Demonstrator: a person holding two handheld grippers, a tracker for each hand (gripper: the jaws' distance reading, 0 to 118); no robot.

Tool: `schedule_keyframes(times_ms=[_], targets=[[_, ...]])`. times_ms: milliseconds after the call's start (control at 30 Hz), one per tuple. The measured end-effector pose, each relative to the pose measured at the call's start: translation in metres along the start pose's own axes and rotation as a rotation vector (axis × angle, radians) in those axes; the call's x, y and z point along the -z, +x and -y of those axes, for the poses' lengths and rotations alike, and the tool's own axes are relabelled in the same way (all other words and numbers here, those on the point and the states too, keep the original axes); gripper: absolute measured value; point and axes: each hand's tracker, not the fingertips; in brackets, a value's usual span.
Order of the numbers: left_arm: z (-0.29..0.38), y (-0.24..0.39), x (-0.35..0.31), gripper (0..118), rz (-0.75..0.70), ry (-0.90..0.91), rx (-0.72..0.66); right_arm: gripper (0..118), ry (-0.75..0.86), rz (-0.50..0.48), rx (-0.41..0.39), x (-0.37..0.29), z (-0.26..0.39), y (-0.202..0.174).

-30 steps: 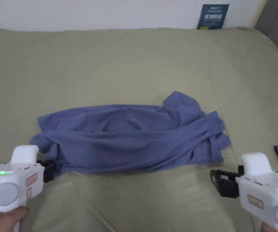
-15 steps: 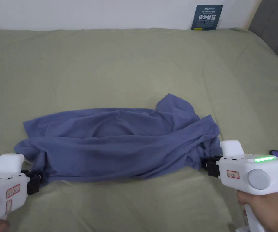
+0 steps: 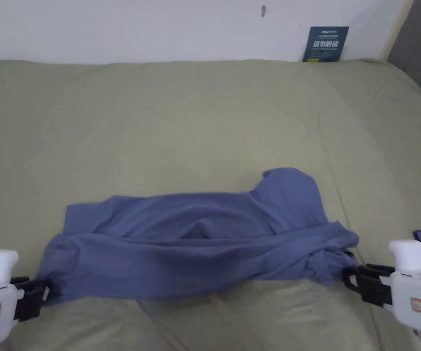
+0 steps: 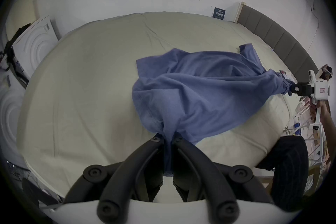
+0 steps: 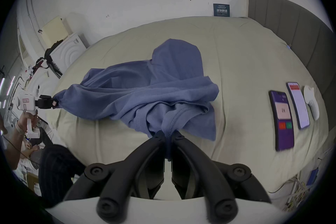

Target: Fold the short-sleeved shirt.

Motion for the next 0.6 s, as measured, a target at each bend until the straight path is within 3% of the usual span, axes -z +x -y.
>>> schedule_keyframes(times_ms=[133,333,367,400,433,467,500,600], targets=[[0.040,-0.007,-0.026,6,-0.009,-0.037,-0.020,6,-0.044,-0.018,-0.026,-0.024,0.033,-0.006],[0.082,-0.007,-0.015,6,-0.019,-0.061,-0.047,6,-0.077,0.007,0.006,-0.017,0.072,-0.011],[0.084,-0.006,-0.012,8,-0.031,-0.036,-0.039,13,-0.050,0.037,0.001,-0.015,0.073,-0.012],[0.087,-0.005,-0.010,19,-0.034,0.001,-0.020,33,-0.023,0.063,0.006,-0.011,0.076,-0.010],[0.087,-0.004,-0.012,43,-0.043,0.000,-0.024,65,-0.012,0.082,0.030,-0.014,0.075,-0.011],[0.088,-0.003,-0.018,78,-0.059,0.005,-0.043,100,-0.006,0.113,0.036,-0.022,0.074,-0.014],[0.089,-0.004,-0.030,85,-0.049,0.028,-0.065,109,0.018,0.116,0.023,-0.034,0.074,-0.018],[0.096,0.008,-0.083,95,-0.064,0.234,-0.072,109,0.188,0.126,-0.041,-0.084,0.075,-0.041]])
